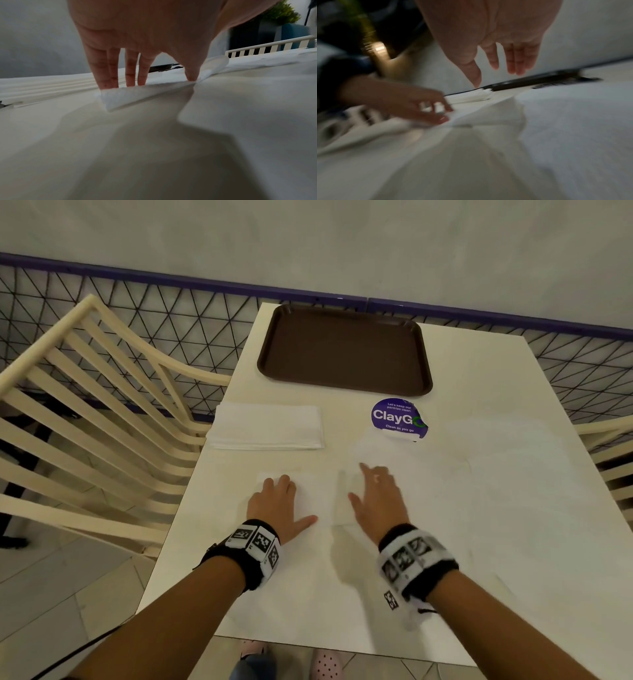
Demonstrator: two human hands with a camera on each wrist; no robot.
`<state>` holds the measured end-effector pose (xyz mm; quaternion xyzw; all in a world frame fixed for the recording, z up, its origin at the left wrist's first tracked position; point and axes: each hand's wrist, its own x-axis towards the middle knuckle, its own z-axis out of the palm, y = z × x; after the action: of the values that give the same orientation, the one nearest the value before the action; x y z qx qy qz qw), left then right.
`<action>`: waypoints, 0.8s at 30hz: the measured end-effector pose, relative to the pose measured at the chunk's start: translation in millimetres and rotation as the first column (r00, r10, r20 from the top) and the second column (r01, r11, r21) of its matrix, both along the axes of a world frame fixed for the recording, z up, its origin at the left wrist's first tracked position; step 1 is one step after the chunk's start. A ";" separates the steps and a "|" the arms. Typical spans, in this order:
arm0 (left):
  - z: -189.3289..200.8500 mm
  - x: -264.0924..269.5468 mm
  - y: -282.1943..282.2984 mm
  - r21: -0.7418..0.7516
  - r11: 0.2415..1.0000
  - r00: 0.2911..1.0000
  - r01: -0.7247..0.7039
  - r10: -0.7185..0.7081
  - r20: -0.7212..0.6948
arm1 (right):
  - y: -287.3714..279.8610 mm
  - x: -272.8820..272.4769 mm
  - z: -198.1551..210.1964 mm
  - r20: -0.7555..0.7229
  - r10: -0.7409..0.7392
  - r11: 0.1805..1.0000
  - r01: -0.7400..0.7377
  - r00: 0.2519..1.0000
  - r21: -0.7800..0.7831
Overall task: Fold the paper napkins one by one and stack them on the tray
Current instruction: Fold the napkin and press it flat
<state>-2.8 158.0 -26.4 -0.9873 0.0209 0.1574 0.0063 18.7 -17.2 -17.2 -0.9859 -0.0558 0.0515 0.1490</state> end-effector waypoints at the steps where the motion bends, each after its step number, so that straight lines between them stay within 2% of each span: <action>1: 0.3 -0.1 0.3 0.001 1.000 1.000 0.005 -0.005 0.004 | 6.5 -10.7 -2.7 0.090 0.116 0.992 -0.111 0.989 -0.056; 3: 0.0 -0.1 0.3 0.005 1.000 1.000 0.015 -0.015 0.011 | 23.4 -35.6 -10.6 0.028 0.330 0.931 -0.321 0.943 -0.177; 5: 0.0 -0.3 0.0 0.023 0.999 1.000 0.023 -0.024 0.018 | 35.8 -52.0 -17.4 -0.183 0.363 0.905 -0.393 0.913 -0.162; 6: 0.1 -0.3 -0.1 0.032 0.999 0.999 0.029 -0.030 0.021 | 37.8 -56.5 -19.4 -0.309 0.340 0.899 -0.404 0.888 -0.171; 7: 0.1 -0.3 0.2 0.039 0.999 0.999 0.034 -0.035 0.024 | 39.1 -58.1 -20.9 -0.373 0.316 0.900 -0.400 0.873 -0.174; 11: -0.5 -1.0 1.9 0.038 0.998 0.998 0.049 -0.050 0.029 | 29.4 -57.3 -21.9 -0.418 0.308 0.884 -0.420 0.855 -0.207; 16: -2.9 -4.1 3.3 0.001 1.000 1.000 0.004 -0.004 0.024 | 0.3 -58.5 -14.6 -0.462 0.275 0.878 -0.416 0.843 -0.236; 18: -6.3 -7.9 7.0 -0.043 0.997 0.997 -0.071 0.072 0.018 | -5.4 -57.3 -12.5 -0.475 0.261 0.880 -0.410 0.840 -0.241; 20: -10.1 -14.3 13.3 -0.092 0.974 0.979 -0.205 0.205 -0.012 | -6.0 -55.5 -8.4 -0.490 0.255 0.881 -0.409 0.834 -0.236; 24: -14.3 -25.6 26.4 -0.143 0.888 0.899 -0.438 0.428 -0.096 | -4.6 -50.4 -5.3 -0.511 0.264 0.868 -0.432 0.818 -0.244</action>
<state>-28.3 184.4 -40.8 -0.9589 -0.1869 0.1833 -0.1091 -31.7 -21.7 -22.5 -0.9275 -0.1908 0.3200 -0.0317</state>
